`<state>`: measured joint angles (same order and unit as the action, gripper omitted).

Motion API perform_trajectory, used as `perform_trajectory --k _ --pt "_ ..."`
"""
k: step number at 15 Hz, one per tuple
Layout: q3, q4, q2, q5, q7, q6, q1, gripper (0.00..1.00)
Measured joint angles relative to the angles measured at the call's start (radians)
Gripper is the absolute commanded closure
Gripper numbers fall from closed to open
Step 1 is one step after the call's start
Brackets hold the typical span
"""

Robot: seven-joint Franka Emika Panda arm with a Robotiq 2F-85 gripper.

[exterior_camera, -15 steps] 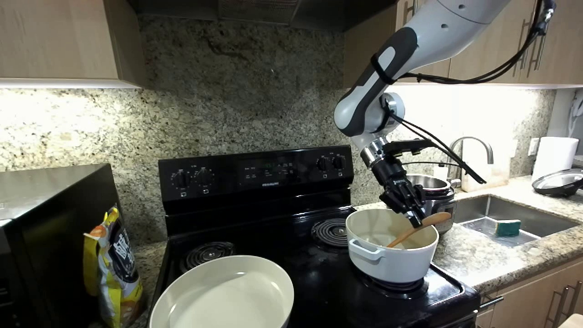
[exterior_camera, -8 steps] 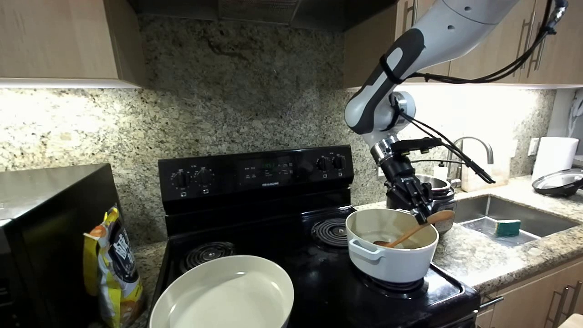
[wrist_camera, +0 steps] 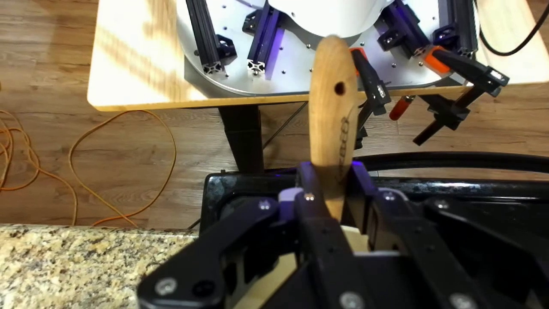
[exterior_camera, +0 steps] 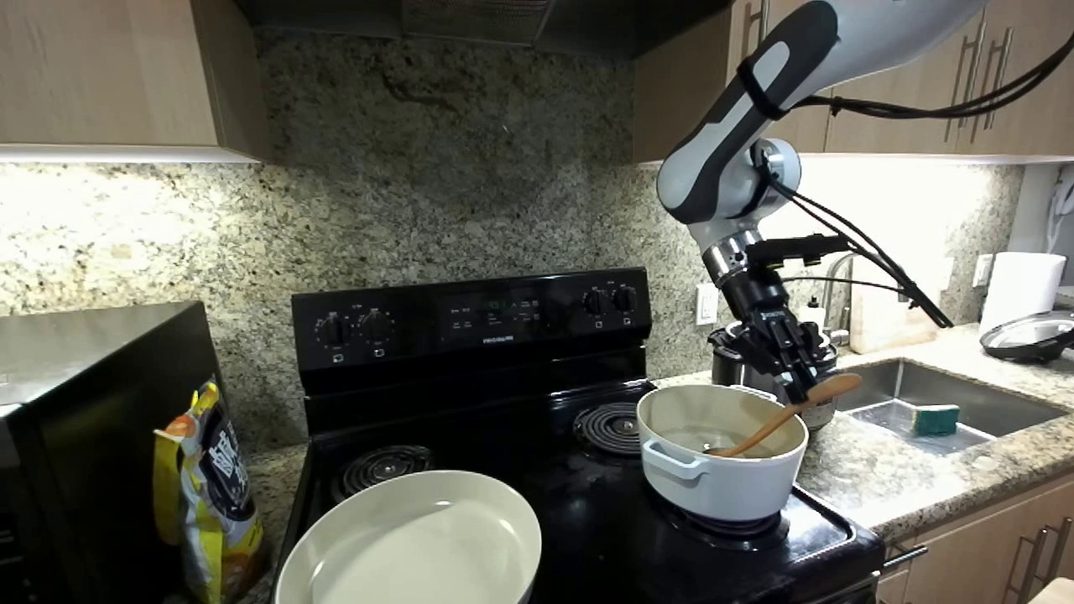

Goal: Use the spatula to mix the water in the pot

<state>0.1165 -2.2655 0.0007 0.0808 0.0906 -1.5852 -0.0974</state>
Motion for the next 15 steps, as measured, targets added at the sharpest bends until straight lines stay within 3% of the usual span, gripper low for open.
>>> perform_trajectory --k 5,15 --pt "-0.027 -0.065 -0.065 -0.002 0.0 -0.009 0.019 0.92" --pt "-0.069 -0.066 0.013 -0.032 -0.115 -0.184 0.061 0.92"
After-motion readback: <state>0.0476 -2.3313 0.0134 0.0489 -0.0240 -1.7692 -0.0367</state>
